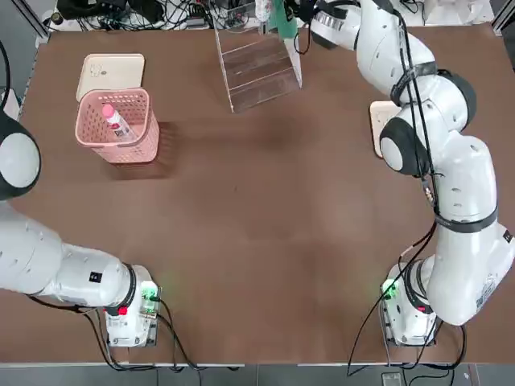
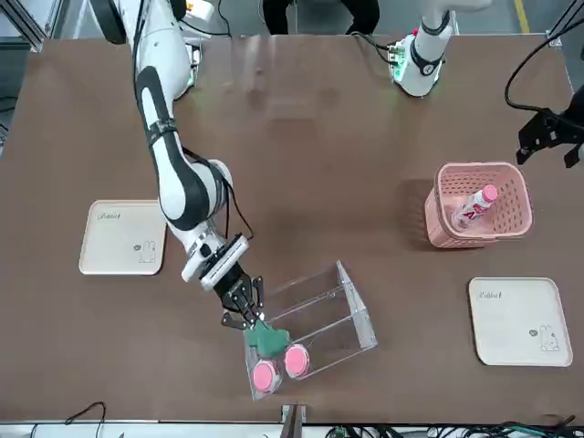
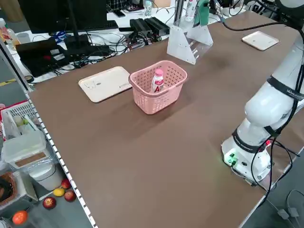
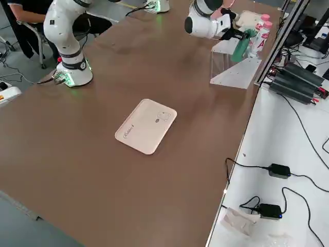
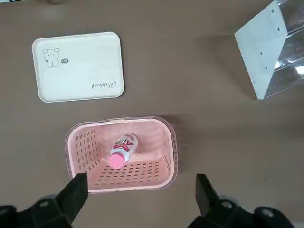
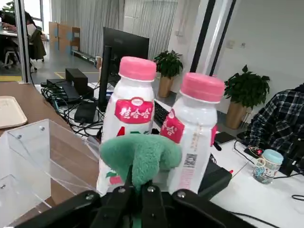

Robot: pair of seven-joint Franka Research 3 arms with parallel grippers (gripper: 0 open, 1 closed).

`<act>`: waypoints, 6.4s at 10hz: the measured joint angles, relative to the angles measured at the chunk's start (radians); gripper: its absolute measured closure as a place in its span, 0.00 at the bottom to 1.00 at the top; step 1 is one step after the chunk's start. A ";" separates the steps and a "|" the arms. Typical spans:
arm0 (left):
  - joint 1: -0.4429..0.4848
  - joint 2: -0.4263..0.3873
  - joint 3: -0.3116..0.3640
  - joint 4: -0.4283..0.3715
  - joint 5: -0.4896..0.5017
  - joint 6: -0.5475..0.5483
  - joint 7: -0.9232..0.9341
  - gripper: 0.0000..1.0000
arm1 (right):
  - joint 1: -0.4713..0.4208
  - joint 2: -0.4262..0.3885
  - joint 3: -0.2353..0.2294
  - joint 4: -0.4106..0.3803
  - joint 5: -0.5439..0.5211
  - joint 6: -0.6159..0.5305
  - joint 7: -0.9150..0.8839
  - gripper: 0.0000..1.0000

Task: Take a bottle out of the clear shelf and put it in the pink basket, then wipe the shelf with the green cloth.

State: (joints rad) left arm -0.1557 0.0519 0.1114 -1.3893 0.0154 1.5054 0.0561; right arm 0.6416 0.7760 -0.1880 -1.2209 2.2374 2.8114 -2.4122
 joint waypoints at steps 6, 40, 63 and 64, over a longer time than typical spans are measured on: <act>0.005 -0.006 0.001 0.009 0.000 0.001 -0.001 0.00 | 0.013 0.014 0.004 0.000 -0.003 0.000 -0.017 0.93; 0.014 -0.027 0.006 0.013 -0.002 0.000 -0.004 0.00 | 0.050 0.051 0.062 0.072 0.013 0.026 0.216 0.94; 0.016 -0.027 0.009 0.013 -0.002 0.000 -0.004 0.00 | 0.054 0.083 0.099 0.100 -0.035 -0.012 0.269 0.94; 0.016 -0.027 0.009 0.013 -0.002 0.000 -0.004 0.00 | 0.067 0.099 0.100 0.118 -0.002 -0.012 0.270 0.94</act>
State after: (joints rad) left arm -0.1395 0.0249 0.1202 -1.3764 0.0131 1.5055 0.0524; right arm 0.7083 0.8751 -0.0884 -1.1024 2.2356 2.7999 -2.1426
